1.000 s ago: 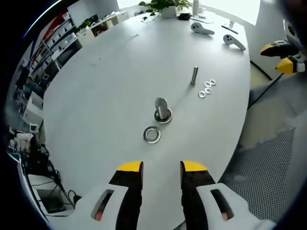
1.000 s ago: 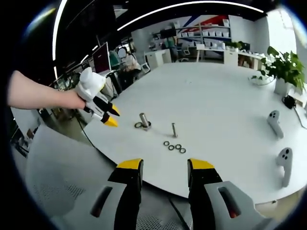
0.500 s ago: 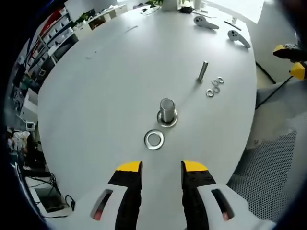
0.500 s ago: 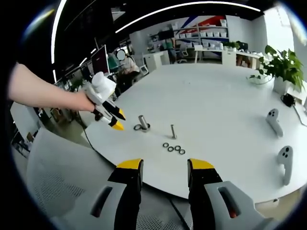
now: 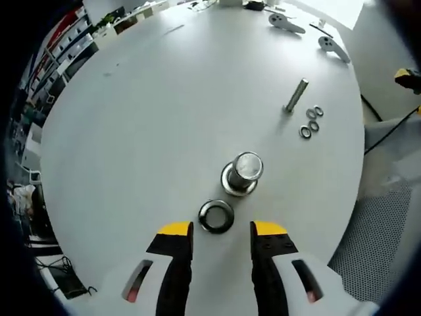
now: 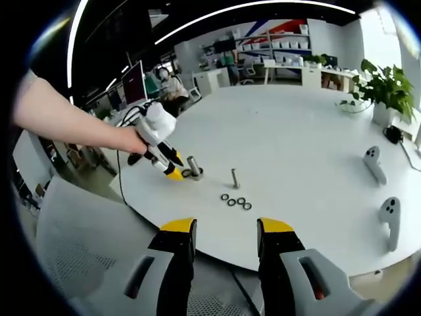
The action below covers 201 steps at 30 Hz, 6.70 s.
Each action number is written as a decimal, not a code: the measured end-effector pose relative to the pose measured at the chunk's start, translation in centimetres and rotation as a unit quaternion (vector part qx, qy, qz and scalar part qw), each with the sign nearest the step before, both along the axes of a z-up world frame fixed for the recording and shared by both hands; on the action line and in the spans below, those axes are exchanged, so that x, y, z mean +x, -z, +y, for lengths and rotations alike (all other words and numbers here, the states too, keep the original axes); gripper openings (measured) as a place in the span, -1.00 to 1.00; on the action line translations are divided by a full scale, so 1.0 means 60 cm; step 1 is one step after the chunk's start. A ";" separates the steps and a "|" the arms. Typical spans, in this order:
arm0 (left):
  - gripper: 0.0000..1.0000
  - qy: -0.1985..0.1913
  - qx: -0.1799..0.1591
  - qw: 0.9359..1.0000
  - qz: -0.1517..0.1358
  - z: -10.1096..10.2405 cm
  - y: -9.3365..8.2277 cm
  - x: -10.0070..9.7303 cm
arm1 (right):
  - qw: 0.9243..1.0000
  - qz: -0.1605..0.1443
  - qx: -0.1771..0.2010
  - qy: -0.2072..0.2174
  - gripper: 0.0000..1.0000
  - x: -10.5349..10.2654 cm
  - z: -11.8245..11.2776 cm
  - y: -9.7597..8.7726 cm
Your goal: Place the washer onto the threaded stud by aligning its center hole with the stud, sliding it down to the base, and recovering from edge contact or off-axis alignment until the washer reaches the visible bottom stop.
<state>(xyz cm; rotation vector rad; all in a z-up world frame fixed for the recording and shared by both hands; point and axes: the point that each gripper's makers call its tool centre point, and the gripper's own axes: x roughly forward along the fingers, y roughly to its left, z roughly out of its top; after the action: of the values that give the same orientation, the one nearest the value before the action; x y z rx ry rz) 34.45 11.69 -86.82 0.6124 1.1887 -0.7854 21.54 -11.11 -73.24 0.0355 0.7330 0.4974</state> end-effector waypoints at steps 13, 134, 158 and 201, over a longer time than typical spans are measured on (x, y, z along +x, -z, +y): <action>-0.38 -0.001 0.008 1.000 0.013 0.001 0.014 0.006 | 1.000 -0.002 0.003 0.008 -0.23 0.002 -0.004 -0.002; -0.62 0.207 0.028 0.978 -0.009 -0.069 -0.123 -0.002 | 1.000 -0.008 0.014 0.021 -0.24 0.007 -0.008 -0.007; -0.62 0.240 0.058 0.969 0.009 -0.085 -0.085 0.002 | 1.000 -0.008 0.014 0.026 -0.24 0.007 -0.010 -0.007; -0.44 0.187 0.047 0.981 -0.008 -0.073 -0.034 0.003 | 1.000 -0.001 0.003 0.013 -0.25 0.003 -0.008 -0.001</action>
<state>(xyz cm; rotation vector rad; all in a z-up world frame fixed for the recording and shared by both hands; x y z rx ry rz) 34.64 7.31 -84.78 0.9360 1.1144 -1.0419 21.72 -11.57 -73.20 0.0492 0.7280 0.4753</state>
